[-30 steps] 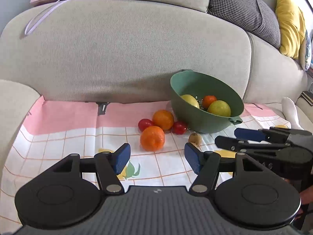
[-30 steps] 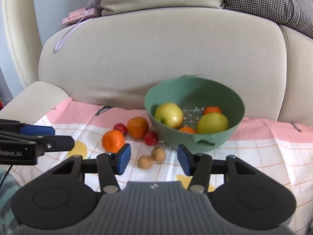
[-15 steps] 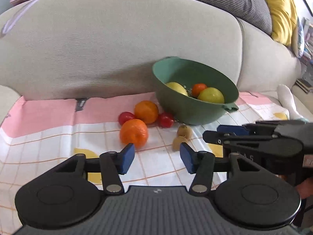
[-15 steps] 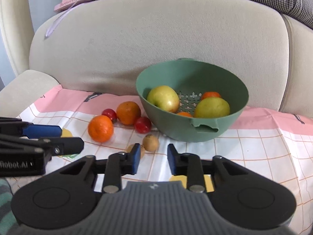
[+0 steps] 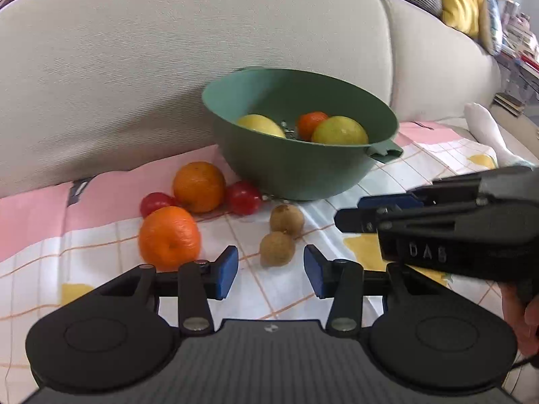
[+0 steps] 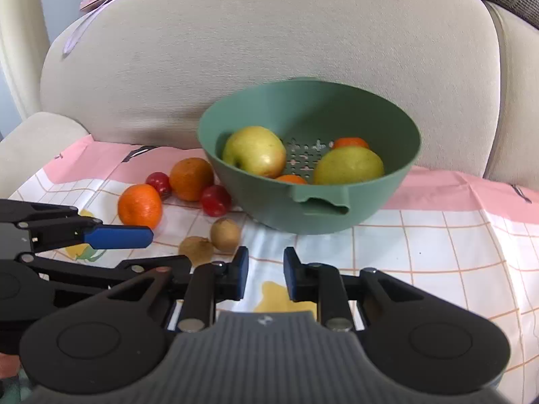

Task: Organize fruits
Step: 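Close the left gripper on a small brown kiwi while the right gripper grasps another kiwi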

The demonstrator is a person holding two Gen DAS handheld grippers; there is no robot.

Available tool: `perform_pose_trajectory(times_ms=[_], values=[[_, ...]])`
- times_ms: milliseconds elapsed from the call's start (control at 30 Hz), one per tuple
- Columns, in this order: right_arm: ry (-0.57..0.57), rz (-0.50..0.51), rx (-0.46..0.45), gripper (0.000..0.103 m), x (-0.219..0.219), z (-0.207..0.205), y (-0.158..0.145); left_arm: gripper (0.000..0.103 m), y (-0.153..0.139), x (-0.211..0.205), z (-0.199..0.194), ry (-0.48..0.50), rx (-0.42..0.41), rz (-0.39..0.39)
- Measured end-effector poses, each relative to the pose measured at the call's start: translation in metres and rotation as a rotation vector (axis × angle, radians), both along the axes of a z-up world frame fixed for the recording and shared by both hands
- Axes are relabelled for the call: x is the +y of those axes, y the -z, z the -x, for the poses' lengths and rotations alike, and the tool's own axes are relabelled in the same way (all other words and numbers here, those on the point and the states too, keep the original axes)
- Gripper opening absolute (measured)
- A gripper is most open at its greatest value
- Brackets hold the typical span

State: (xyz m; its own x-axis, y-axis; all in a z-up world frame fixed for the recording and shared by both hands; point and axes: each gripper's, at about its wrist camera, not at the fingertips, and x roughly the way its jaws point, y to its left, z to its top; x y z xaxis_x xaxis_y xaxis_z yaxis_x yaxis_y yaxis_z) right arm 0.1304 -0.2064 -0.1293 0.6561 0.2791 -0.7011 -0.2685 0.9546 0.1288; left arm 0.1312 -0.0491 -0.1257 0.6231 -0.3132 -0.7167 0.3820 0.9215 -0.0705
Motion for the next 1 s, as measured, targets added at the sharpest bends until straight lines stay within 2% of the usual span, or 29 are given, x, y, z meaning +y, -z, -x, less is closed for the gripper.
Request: perform_pose_trajectory(times_ms=[100, 167, 267, 400, 533, 733, 867, 1000], values=[[0.021, -0.032, 0.010, 0.020, -0.006, -0.003, 0.000, 0.053, 0.005, -0.005, -0.002, 0.017, -0.014, -0.042], [0.015, -0.033, 0.010, 0.020, -0.006, -0.002, 0.000, 0.053, 0.007, -0.006, -0.005, 0.015, -0.009, -0.043], [-0.006, -0.041, 0.005, 0.020, -0.005, 0.000, 0.000, 0.047, 0.008, -0.010, -0.006, 0.034, -0.021, -0.059], [-0.026, -0.050, 0.005, 0.020, -0.004, 0.000, -0.001, 0.032, 0.012, -0.015, -0.007, 0.052, -0.013, -0.072], [-0.037, -0.052, 0.002, 0.020, -0.003, 0.001, 0.000, 0.028, 0.012, -0.010, -0.006, 0.046, 0.004, -0.040], [-0.076, -0.056, -0.021, 0.020, 0.006, 0.001, 0.001, 0.028, 0.003, 0.009, -0.001, -0.033, 0.034, 0.007], [-0.130, -0.024, -0.060, 0.021, 0.022, 0.003, 0.001, 0.028, -0.005, 0.025, 0.004, -0.087, 0.054, 0.037], [-0.169, 0.065, -0.102, 0.023, 0.040, 0.000, 0.004, 0.028, -0.011, 0.035, 0.006, -0.127, 0.074, 0.077]])
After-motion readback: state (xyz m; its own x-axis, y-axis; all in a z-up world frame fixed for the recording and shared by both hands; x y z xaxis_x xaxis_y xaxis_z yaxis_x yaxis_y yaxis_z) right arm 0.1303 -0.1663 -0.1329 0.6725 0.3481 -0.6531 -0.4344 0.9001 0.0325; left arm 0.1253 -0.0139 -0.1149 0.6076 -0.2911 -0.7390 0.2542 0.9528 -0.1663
